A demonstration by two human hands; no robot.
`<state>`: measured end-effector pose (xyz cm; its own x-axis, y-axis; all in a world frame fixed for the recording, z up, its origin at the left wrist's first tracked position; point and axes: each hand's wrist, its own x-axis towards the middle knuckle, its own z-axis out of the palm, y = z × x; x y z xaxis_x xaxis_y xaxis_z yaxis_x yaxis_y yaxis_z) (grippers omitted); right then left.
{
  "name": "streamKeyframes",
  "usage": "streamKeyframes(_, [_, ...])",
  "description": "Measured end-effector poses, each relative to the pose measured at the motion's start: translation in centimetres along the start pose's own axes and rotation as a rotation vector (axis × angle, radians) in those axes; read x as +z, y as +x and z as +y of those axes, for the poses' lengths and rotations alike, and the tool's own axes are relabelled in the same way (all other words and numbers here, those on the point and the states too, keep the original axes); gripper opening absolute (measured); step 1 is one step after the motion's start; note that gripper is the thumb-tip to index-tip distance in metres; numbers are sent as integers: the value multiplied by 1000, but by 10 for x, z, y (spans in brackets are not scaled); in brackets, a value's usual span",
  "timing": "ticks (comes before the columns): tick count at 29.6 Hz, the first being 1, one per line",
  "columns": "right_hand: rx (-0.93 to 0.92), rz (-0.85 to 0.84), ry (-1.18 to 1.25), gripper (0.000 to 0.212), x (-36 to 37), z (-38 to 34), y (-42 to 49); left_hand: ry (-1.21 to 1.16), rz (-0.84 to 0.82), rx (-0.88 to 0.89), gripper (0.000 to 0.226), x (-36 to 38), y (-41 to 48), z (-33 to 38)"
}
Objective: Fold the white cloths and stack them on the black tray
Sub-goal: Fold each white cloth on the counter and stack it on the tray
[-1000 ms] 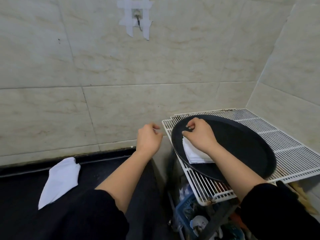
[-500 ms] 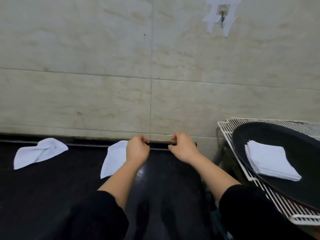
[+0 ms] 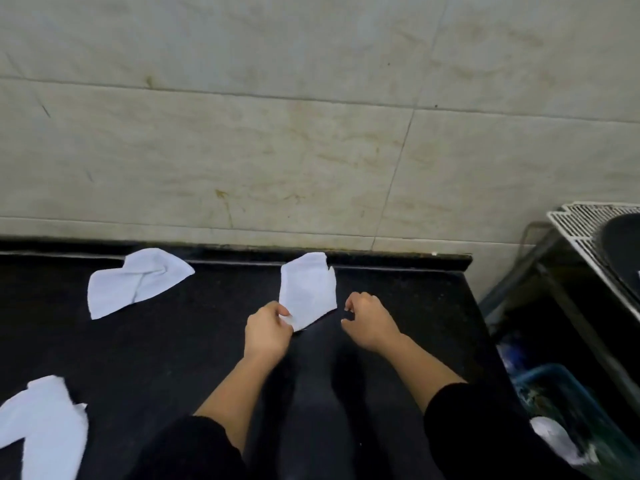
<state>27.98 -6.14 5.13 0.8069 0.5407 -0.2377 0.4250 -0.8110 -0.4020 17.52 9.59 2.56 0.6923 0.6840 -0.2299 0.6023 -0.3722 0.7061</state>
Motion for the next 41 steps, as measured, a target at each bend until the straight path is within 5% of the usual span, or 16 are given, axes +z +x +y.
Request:
streamKeyframes(7, [43, -59, -85, 41, 43, -9, 21, 81, -129, 84, 6, 4, 27, -41])
streamKeyframes(12, [-46, -40, -248, 51, 55, -11, 53, 215, -172, 268, 28, 24, 38, -49])
streamKeyframes(17, [-192, -67, -460, 67, 63, -18, 85, 271, -170, 243, 40, 42, 51, -53])
streamKeyframes(27, [-324, -95, -766, 48, 59, -14, 104, 256, -144, 293, 23, 47, 59, -53])
streamKeyframes(34, [-321, -116, -690, 40, 24, 7, 83, 95, -125, 419, 19, -1, 46, -41])
streamKeyframes(41, [-183, -53, -189, 17, -46, -9, 57, 262, -125, 623, 19, -69, 46, -19])
